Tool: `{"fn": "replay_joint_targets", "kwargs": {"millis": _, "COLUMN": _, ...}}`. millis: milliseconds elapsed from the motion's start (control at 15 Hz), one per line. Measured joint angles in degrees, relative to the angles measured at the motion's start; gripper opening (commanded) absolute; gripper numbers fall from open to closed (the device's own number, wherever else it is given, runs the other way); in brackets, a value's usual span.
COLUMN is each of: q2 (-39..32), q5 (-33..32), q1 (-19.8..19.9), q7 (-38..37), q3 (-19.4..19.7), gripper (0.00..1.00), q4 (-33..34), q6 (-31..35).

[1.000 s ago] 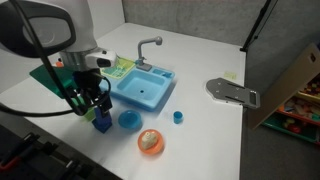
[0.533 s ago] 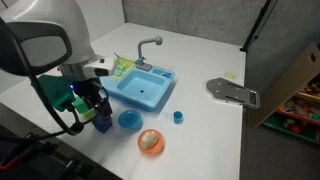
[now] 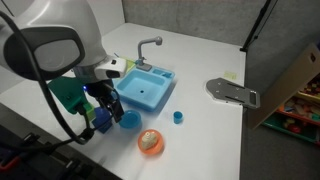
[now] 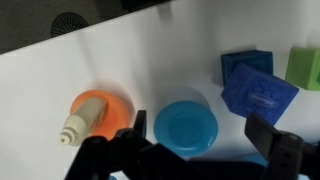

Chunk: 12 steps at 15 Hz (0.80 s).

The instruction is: Put the bottle on the dish rack

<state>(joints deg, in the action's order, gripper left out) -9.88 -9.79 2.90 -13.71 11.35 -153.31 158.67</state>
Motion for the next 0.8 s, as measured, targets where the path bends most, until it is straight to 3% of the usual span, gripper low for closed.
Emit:
{"fn": "replay_joint_targets", "kwargs": {"millis": 400, "q2": -0.3, "q5": -5.1, "q1": 0.1, "q7": -5.1, "q3": 5.9, "gripper": 1.0, "q4": 3.7, "q6": 0.0}}
{"fn": "replay_joint_targets", "kwargs": {"millis": 800, "q2": -1.2, "q5": -5.9, "q1": 2.1, "q7": -6.4, "q3": 9.6, "gripper": 1.0, "q4": 4.8, "q6": 0.0}}
